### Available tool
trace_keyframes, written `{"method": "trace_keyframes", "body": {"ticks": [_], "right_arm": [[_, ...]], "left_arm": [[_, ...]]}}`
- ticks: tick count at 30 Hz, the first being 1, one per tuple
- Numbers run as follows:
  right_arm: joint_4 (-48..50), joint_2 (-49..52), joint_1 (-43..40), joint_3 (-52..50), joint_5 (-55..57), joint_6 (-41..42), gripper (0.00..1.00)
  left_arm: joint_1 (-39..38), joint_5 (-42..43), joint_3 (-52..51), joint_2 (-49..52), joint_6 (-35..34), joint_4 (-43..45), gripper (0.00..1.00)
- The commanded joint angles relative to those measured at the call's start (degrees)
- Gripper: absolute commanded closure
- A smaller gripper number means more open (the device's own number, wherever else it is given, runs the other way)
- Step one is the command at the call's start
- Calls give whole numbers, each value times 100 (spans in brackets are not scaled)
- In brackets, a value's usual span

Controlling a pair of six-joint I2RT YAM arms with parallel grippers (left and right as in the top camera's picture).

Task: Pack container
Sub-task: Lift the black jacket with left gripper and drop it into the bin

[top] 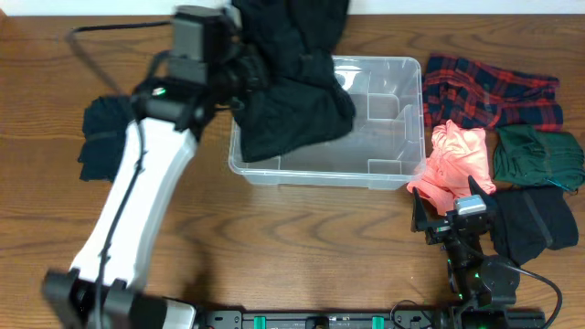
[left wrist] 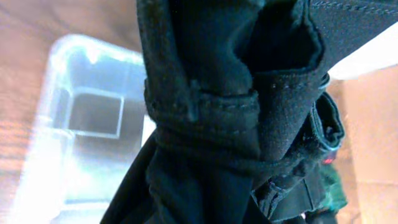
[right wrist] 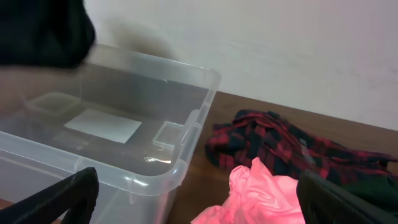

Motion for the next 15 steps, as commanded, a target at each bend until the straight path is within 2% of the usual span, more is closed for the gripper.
{"method": "trace_keyframes", "body": {"ticks": [1, 15], "right_arm": [[-20, -31, -46, -11, 15, -22, 1], [-20, -31, -46, -11, 15, -22, 1]], "left_arm": [[-105, 118, 188, 219, -173, 85, 94], [-205, 94, 37, 861, -42, -197, 94]]}}
